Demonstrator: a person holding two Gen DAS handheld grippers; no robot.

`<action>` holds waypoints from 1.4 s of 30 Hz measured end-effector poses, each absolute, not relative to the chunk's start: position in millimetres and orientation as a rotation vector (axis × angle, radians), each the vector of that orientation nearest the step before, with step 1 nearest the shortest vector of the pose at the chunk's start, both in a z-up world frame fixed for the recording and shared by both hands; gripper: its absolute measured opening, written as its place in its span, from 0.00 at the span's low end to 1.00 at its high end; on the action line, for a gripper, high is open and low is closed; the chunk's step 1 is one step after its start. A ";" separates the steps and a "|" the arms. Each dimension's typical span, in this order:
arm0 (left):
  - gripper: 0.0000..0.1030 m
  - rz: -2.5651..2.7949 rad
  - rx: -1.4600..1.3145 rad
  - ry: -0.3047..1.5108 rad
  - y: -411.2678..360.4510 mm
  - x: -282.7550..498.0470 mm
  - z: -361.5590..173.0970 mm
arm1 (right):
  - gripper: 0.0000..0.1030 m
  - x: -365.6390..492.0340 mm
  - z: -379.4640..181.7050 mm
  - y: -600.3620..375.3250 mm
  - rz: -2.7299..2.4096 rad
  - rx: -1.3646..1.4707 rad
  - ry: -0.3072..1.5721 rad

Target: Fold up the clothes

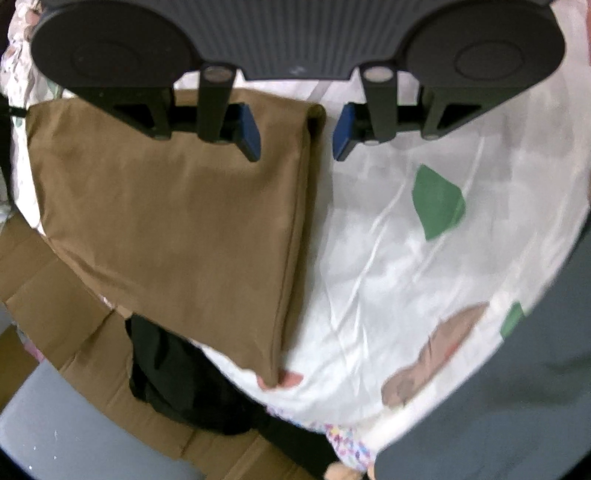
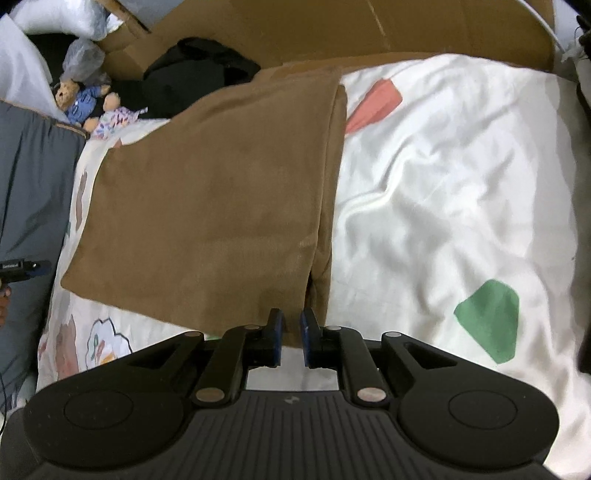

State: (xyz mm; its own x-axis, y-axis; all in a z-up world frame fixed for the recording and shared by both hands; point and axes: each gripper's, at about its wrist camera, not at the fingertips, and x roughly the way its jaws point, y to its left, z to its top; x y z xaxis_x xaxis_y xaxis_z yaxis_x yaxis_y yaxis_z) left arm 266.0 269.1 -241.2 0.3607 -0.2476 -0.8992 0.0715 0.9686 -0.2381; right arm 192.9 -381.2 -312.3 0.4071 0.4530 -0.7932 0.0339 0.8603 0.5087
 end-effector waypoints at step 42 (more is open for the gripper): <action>0.51 -0.100 -0.602 1.266 296.9 252.5 -294.4 | 0.50 159.5 -363.4 -406.2 0.165 1.024 1.077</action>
